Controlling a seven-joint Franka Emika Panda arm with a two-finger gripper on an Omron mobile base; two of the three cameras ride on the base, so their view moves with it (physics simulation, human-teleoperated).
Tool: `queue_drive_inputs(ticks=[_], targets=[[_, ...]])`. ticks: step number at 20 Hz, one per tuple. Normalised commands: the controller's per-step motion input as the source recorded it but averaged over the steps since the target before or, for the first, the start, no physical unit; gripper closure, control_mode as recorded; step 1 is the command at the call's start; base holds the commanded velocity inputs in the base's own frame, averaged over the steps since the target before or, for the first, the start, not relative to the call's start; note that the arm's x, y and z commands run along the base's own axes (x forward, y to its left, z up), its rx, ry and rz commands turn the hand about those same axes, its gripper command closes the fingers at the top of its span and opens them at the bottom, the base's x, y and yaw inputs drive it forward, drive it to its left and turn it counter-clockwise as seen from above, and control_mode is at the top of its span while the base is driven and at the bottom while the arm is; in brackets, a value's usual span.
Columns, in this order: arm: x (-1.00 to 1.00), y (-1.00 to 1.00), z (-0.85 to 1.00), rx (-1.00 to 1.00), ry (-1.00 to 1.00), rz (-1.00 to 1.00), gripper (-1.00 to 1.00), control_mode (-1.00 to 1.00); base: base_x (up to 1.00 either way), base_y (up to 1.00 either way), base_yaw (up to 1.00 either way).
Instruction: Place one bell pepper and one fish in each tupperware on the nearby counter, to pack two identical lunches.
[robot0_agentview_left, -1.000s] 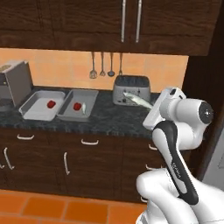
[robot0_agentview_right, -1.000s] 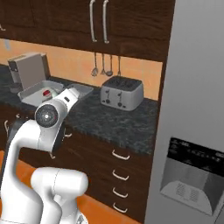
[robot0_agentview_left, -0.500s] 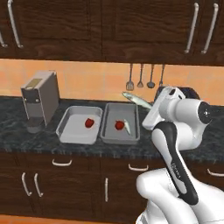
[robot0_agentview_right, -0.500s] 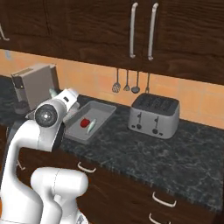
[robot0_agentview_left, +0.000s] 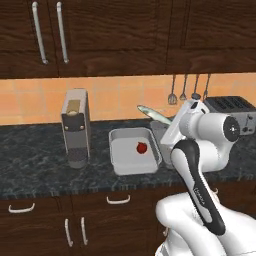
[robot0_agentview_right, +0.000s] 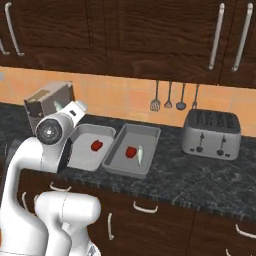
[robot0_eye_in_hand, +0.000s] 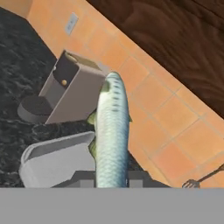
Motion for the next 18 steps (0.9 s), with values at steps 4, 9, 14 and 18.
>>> queue_drive_inputs(ticks=[4, 9, 14, 18], targets=[[0.0, 0.0, 0.0, 0.0, 0.0, 0.0, 1.0, 1.0, 0.59, 0.68, -0.28], [0.07, -0.16, -0.19, 0.01, 0.12, -0.03, 1.0, -1.0, 0.39, -0.12, -0.04], [0.69, -0.38, -1.0, 0.01, 0.94, -0.21, 1.0, -1.0, 0.0, 0.0, 0.0], [0.78, 0.03, -1.0, 0.07, 0.71, -0.2, 1.0, -1.0, 0.0, 0.0, 0.0]])
